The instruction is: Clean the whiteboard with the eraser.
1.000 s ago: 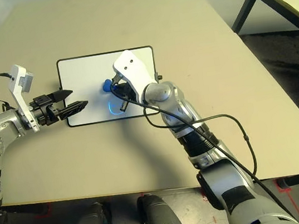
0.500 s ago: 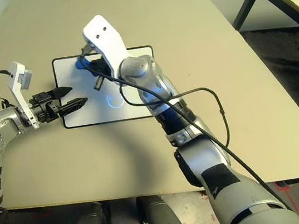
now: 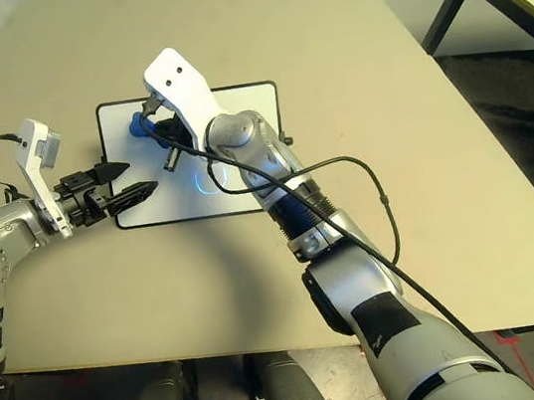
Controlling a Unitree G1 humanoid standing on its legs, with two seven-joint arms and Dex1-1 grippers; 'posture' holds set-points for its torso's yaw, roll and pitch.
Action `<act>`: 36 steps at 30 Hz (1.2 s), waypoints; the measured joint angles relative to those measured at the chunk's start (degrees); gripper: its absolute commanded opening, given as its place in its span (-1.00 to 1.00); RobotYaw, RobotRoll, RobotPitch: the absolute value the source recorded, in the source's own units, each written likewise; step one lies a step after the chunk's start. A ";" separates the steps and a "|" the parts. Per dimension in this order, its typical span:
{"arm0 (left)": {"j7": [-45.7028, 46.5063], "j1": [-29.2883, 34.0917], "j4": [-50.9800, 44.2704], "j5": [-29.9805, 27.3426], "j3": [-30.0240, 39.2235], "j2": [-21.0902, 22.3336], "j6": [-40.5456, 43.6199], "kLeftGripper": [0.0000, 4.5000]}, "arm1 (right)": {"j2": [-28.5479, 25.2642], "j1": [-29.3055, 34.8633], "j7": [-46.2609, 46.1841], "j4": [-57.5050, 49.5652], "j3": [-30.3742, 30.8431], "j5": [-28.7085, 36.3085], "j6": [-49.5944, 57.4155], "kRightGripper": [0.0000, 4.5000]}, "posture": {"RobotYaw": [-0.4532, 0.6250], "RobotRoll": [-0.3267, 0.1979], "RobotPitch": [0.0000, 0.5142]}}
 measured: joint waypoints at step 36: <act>15.31 -6.12 28.03 9.94 15.17 -0.86 -34.46 1.00 | -21.75 13.09 -14.35 -27.91 -30.30 11.49 45.68 -1.00 | -0.26 0.25 -0.46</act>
